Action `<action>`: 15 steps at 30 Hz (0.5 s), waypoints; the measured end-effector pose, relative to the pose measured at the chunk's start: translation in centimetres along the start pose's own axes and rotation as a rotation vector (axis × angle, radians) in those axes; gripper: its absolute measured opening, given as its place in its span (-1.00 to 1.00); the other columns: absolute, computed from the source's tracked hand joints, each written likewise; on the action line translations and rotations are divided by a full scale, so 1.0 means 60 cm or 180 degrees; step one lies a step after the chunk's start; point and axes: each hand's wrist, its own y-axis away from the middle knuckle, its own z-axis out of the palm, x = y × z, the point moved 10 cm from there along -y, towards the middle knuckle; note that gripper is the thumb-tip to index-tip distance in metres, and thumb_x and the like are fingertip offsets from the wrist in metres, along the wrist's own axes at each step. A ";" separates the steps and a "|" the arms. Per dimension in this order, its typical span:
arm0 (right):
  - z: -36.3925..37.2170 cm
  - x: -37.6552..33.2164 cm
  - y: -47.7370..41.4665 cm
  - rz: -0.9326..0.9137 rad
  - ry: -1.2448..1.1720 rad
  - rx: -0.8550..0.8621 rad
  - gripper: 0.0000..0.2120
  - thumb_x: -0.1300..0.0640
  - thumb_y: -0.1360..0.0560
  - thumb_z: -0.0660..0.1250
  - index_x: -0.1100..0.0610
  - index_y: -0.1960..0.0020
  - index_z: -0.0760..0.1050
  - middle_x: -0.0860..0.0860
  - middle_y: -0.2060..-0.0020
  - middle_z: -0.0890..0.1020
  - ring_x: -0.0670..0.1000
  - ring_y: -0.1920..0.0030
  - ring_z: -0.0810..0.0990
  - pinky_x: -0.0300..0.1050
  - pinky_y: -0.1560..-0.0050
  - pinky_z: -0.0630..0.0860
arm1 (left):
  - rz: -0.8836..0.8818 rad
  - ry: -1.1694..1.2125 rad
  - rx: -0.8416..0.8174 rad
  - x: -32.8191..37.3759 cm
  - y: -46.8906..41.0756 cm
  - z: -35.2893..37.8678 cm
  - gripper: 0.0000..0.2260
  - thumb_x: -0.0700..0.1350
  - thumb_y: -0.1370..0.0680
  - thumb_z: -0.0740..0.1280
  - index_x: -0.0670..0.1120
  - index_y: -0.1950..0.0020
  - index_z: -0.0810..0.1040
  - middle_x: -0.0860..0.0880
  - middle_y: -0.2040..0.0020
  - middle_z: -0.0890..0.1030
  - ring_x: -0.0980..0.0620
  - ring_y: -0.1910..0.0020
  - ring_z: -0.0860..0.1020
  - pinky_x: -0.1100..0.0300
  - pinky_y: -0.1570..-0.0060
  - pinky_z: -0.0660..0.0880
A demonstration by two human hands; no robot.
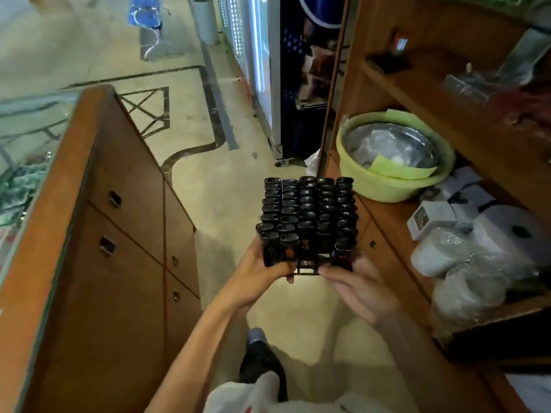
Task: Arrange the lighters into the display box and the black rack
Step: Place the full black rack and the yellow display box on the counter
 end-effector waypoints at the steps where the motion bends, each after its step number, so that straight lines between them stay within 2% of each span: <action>1: 0.000 -0.010 -0.032 -0.0038 0.0021 0.0120 -0.53 0.60 -0.35 0.18 0.31 -0.22 0.39 0.09 0.06 0.68 -0.01 -0.02 0.65 -0.24 0.04 0.57 | 0.0010 -0.0009 -0.0101 0.011 -0.036 -0.014 -0.64 -0.36 -0.42 0.38 -0.34 -0.16 0.36 -0.21 0.16 0.53 -0.05 0.29 0.49 0.09 0.12 0.47; 4: -0.002 -0.046 -0.114 -0.0182 0.0334 0.0515 -0.63 0.59 -0.41 0.17 0.23 -0.07 0.44 -0.06 0.22 0.71 -0.15 0.14 0.67 -0.39 0.21 0.53 | 0.0046 -0.0139 -0.0420 0.041 -0.141 -0.045 -0.69 -0.30 -0.40 0.37 -0.31 -0.09 0.41 -0.19 0.21 0.54 -0.03 0.30 0.50 0.15 0.16 0.48; 7: -0.018 -0.080 -0.182 -0.0250 0.0779 0.0865 -0.65 0.47 -0.46 0.25 0.13 -0.12 0.47 -0.18 0.18 0.70 -0.23 0.10 0.64 -0.46 0.19 0.49 | 0.0012 -0.0134 -0.0734 0.060 -0.245 -0.057 -0.70 -0.32 -0.39 0.37 -0.34 -0.09 0.42 -0.25 0.16 0.53 -0.09 0.26 0.48 0.15 0.21 0.45; 9: -0.036 -0.116 -0.221 -0.0392 0.1352 0.1092 -0.66 0.35 -0.47 0.33 0.00 -0.13 0.48 -0.28 0.16 0.67 -0.37 0.11 0.58 -0.55 0.19 0.41 | -0.0009 -0.0095 -0.0945 0.072 -0.308 -0.050 -0.67 -0.30 -0.39 0.38 -0.31 -0.11 0.41 -0.21 0.14 0.54 -0.08 0.23 0.48 0.17 0.21 0.44; 11: -0.053 -0.149 -0.262 -0.0540 0.1505 0.1130 -0.67 0.36 -0.47 0.33 0.03 -0.13 0.43 -0.25 0.09 0.62 -0.43 0.09 0.55 -0.57 0.14 0.40 | -0.0035 -0.0042 -0.1146 0.082 -0.369 -0.039 -0.61 -0.24 -0.37 0.42 -0.28 -0.14 0.41 -0.16 0.11 0.56 -0.05 0.20 0.50 0.18 0.23 0.46; 13: -0.080 -0.181 -0.304 -0.0785 0.1489 0.1329 -0.66 0.42 -0.45 0.33 0.15 -0.17 0.44 -0.17 0.05 0.63 -0.36 0.03 0.57 -0.50 0.06 0.44 | -0.0073 -0.0083 -0.1330 0.090 -0.436 -0.024 -0.59 -0.27 -0.39 0.43 -0.30 -0.18 0.40 -0.14 0.06 0.57 0.00 0.15 0.54 0.19 0.21 0.48; 15: -0.119 -0.200 -0.346 -0.0896 0.1007 0.1589 -0.65 0.42 -0.44 0.33 0.21 -0.19 0.48 -0.07 0.01 0.68 -0.14 -0.12 0.59 -0.29 -0.11 0.47 | -0.0078 -0.0153 -0.1471 0.096 -0.503 -0.008 -0.62 -0.33 -0.44 0.40 -0.32 -0.21 0.40 -0.12 0.03 0.57 0.01 0.10 0.53 0.16 0.14 0.46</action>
